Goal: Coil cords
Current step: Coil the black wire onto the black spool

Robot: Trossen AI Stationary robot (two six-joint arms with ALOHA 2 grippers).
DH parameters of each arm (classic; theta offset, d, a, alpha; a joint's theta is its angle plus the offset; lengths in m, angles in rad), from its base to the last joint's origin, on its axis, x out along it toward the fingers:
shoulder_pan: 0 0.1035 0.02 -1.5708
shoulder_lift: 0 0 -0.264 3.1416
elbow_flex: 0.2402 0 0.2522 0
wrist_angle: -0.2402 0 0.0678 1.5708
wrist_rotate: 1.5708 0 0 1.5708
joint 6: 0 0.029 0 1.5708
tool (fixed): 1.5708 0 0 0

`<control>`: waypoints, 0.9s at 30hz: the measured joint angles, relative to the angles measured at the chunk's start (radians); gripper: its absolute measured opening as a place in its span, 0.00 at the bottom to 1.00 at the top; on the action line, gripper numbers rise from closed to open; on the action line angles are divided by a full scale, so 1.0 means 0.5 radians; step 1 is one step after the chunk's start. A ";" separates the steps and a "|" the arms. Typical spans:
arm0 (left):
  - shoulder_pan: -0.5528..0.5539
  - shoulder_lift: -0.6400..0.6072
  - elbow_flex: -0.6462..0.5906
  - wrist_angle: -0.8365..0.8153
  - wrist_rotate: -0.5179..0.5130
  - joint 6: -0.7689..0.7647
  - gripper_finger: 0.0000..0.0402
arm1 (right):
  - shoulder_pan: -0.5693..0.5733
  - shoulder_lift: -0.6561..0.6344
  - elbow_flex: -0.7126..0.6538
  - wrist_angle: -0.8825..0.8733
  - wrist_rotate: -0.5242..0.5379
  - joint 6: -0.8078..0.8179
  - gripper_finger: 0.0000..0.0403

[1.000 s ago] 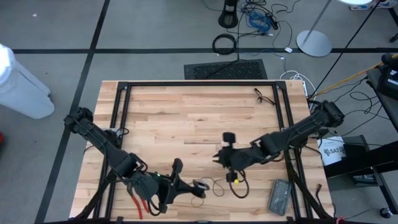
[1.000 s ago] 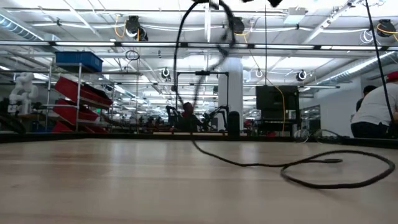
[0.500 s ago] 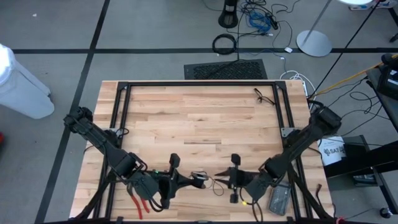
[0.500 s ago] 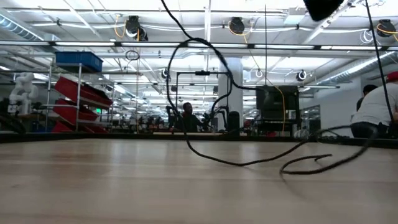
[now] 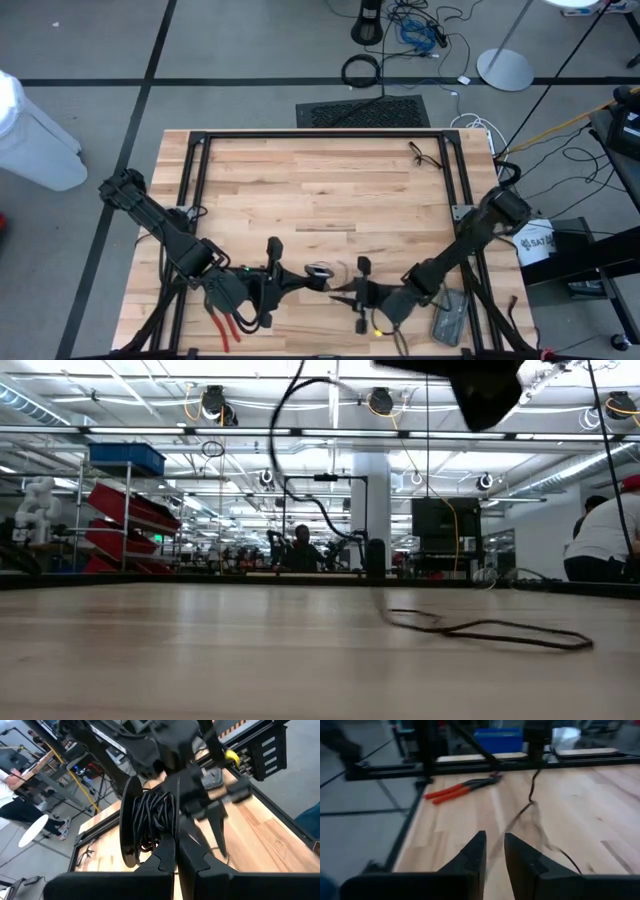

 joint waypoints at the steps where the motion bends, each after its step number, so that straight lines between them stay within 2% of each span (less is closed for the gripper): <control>1: 0.000 -0.006 0.000 -0.001 0.000 0.000 0.01 | -0.011 0.049 0.000 0.056 0.034 0.002 0.15; 6: 0.000 -0.012 0.000 -0.018 0.000 -0.047 0.01 | -0.085 0.247 0.000 0.248 0.048 0.049 0.24; 12: 0.000 -0.012 0.000 -0.094 0.000 -0.148 0.01 | -0.130 0.280 0.048 0.172 0.064 0.074 0.40; 17: 0.000 -0.012 0.000 -0.116 0.000 -0.174 0.01 | -0.153 0.280 0.126 0.135 0.063 -0.080 0.43; 20: 0.000 -0.012 0.000 -0.123 0.000 -0.211 0.01 | -0.142 0.277 0.221 -0.031 0.045 -0.184 0.42; 23: -0.006 -0.012 0.000 -0.129 0.000 -0.212 0.01 | -0.106 0.243 0.358 -0.388 0.037 -0.209 0.42; 27: -0.008 -0.012 0.000 -0.133 0.000 -0.211 0.01 | -0.090 0.168 0.522 -0.881 0.019 -0.070 0.42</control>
